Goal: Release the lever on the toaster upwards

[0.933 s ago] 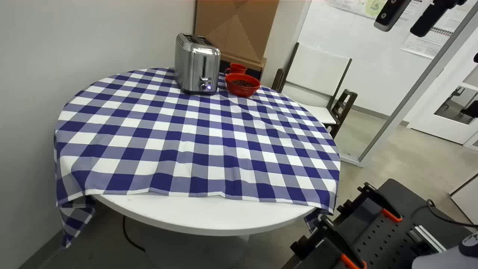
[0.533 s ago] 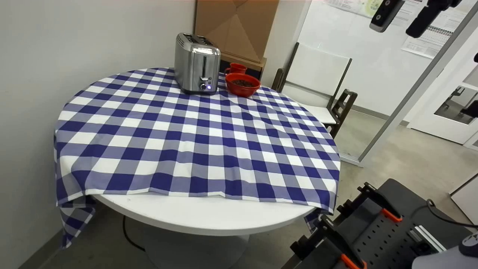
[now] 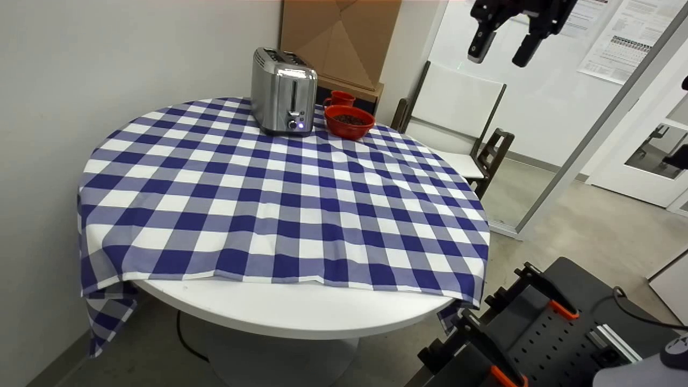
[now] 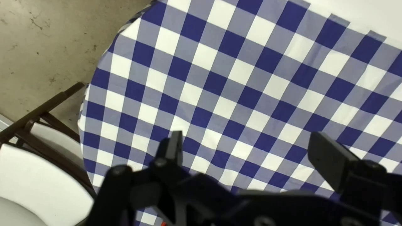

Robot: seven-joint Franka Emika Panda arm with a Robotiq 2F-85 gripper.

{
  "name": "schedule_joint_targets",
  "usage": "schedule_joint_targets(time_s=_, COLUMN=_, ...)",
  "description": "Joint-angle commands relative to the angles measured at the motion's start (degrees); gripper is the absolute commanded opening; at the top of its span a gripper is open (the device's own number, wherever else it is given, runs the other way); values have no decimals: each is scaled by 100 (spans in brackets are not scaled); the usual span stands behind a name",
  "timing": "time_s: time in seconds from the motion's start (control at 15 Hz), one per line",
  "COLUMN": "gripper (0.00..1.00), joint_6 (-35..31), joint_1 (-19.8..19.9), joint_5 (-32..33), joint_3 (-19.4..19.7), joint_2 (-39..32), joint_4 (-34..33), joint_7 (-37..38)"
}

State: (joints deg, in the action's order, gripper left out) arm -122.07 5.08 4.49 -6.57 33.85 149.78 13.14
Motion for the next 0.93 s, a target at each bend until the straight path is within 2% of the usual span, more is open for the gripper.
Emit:
schedule_joint_targets(time_s=0.0, gripper=100, joint_6=-396, joint_1=74, joint_5=640, joint_3=-64, joint_2=-1302, joint_4=-818, joint_7=-50)
schedule_joint_targets(time_s=0.27, gripper=100, joint_6=-825, joint_1=63, joint_5=1353, joint_3=-66, joint_2=-2514, joint_4=-1559, joint_7=291)
schedule_joint_targets(time_s=0.6, gripper=100, joint_6=-1406, joint_1=-124, joint_5=2189, joint_3=161, joint_2=-3858, joint_4=-2384, joint_7=835)
schedule_joint_targets(time_s=0.87, gripper=100, joint_6=-2070, joint_1=-478, joint_5=3264, joint_3=600, joint_2=-4779, joint_4=-3089, joint_7=1946)
